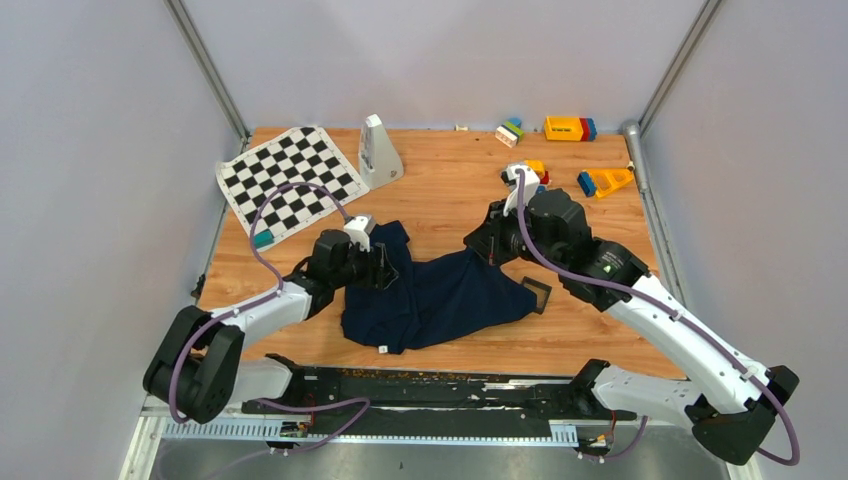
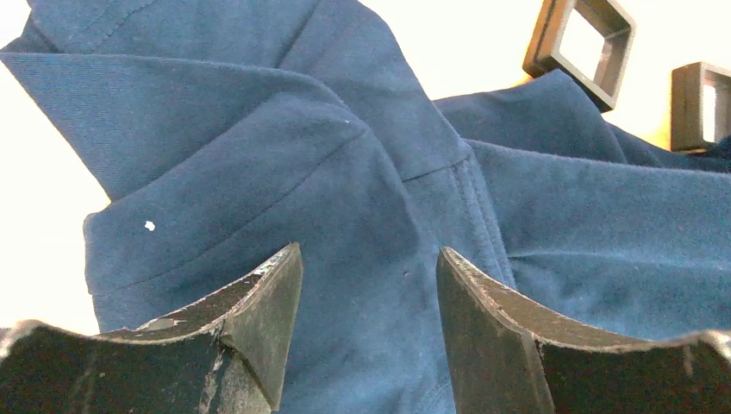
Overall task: Remove the brooch from the garment
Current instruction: Flatten out the clothes at the center of the board, then remove the brooch from the clothes.
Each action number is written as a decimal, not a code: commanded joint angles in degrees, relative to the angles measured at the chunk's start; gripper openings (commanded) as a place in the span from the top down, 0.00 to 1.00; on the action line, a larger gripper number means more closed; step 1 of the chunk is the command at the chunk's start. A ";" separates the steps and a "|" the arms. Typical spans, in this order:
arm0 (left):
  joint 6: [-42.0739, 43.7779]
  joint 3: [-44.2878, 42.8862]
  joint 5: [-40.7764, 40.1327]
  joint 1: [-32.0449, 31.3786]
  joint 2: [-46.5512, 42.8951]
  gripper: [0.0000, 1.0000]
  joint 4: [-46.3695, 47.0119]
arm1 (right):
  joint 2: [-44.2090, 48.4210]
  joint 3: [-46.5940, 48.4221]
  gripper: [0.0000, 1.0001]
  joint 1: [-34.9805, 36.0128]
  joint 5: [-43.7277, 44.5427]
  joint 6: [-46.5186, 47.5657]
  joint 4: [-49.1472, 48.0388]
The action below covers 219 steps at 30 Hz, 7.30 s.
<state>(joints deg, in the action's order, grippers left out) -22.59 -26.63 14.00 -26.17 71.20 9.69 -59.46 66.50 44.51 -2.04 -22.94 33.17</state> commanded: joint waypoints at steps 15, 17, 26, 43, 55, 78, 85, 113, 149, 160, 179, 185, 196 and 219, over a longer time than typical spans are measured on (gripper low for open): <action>5.64 -5.32 -9.10 -6.29 3.37 0.41 0.59 | 2.51 -1.00 1.00 0.22 -1.85 -2.13 -2.61; 5.84 -5.90 -10.01 -6.71 4.36 0.44 -0.03 | 2.57 -1.02 1.00 0.22 -2.15 -2.26 -2.65; 6.09 -10.83 -14.62 -7.54 9.88 0.67 -7.24 | 3.88 -0.62 1.00 0.22 4.78 -3.12 -0.10; -4.51 -16.05 -13.48 -0.52 -8.29 1.00 -27.18 | 4.37 -5.15 1.00 -10.96 22.32 -9.09 3.22; -4.80 -33.65 -5.82 21.54 -16.00 1.00 -45.24 | -3.11 4.45 1.00 -29.74 7.23 -10.81 3.35; -1.29 -40.47 -19.09 25.49 -15.12 0.75 -60.22 | -0.88 6.68 1.00 -32.30 -7.03 -5.22 8.72; 6.20 -34.97 -19.25 10.28 -16.91 0.21 -53.21 | -3.25 0.96 1.00 -32.32 -16.64 -4.42 4.38; 8.05 -31.45 -23.16 -33.00 15.69 0.51 -31.17 | 0.35 -3.99 1.00 -32.31 -18.37 -3.96 3.31; 5.04 -71.52 -34.18 7.63 -14.87 1.00 -68.97 | 10.83 17.18 1.00 -32.44 -5.99 -5.04 6.14; 3.19 -79.36 -36.57 7.63 -23.69 1.00 -76.23 | 17.98 21.81 1.00 -32.34 -16.16 -8.22 16.53; -5.70 -56.46 1.17 24.70 15.00 1.00 -47.22 | -6.50 -7.06 0.86 -36.27 -2.48 -14.63 0.18; -6.66 -54.86 1.12 24.68 16.51 0.96 -43.12 | -4.43 -13.74 0.22 -33.91 -16.30 -8.92 -10.62; -3.74 -51.25 -6.62 22.02 15.38 0.22 -41.06 | -10.01 -15.65 0.20 -15.02 -15.26 0.99 -21.33; -1.77 -15.78 -21.43 6.86 -0.33 0.32 -17.61 | -47.68 1.22 0.26 1.30 1.15 16.06 -38.87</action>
<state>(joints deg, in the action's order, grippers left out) -25.82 -44.91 -2.70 -19.49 74.35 -16.14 -104.07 63.05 44.36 -7.27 -12.36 1.48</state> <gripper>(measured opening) 0.689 0.739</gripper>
